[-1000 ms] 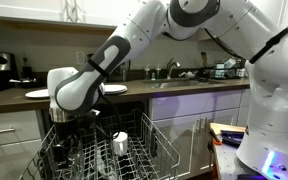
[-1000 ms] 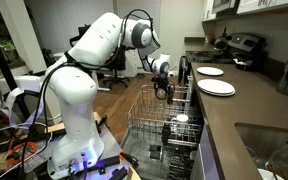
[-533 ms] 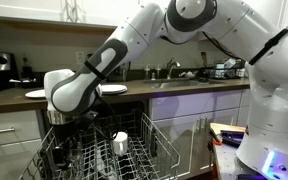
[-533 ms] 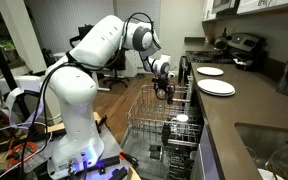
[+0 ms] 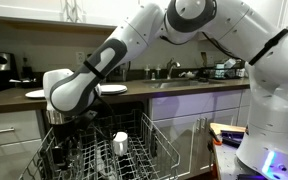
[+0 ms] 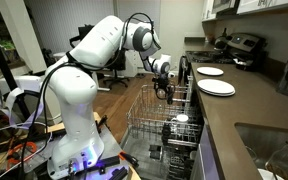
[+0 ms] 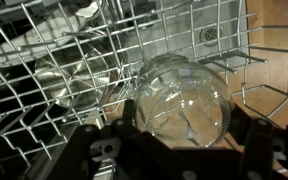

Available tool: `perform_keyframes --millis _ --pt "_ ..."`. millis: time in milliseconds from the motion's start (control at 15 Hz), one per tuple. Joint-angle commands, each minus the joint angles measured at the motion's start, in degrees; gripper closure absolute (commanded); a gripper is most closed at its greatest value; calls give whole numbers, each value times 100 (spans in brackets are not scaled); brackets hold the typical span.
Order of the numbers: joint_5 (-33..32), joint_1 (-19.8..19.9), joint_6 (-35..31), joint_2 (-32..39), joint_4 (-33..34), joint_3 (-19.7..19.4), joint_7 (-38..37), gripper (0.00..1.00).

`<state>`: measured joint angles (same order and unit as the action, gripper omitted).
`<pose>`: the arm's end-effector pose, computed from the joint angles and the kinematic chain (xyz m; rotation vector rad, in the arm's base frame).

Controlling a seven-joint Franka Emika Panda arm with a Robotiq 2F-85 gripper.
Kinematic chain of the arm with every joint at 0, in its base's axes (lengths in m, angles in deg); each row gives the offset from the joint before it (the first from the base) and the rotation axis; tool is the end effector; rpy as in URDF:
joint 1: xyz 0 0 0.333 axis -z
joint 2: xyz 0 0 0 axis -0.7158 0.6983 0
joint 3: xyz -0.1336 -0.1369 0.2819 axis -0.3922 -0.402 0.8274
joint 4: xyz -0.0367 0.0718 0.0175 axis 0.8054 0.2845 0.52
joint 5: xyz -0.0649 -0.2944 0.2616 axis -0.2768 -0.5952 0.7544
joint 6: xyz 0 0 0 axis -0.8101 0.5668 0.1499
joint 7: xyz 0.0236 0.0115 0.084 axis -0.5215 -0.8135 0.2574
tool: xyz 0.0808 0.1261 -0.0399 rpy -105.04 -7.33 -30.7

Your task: Move the glass jar to the left

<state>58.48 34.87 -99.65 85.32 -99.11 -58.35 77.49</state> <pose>0.6904 0.2331 0.1025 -3.0244 -0.6975 0.0520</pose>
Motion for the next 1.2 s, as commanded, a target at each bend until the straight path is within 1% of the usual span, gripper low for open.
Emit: perform_keyframes --millis 0,67,133,800,1133 --pt "118 -30 289 38 217 -7 186 4" --pt "117 -32 294 38 217 -7 186 3" --pt "115 -35 308 40 220 -10 183 0" --pt "83 -126 653 -17 353 -46 109 0" --pt "38 -203 671 -180 223 -80 29 0"
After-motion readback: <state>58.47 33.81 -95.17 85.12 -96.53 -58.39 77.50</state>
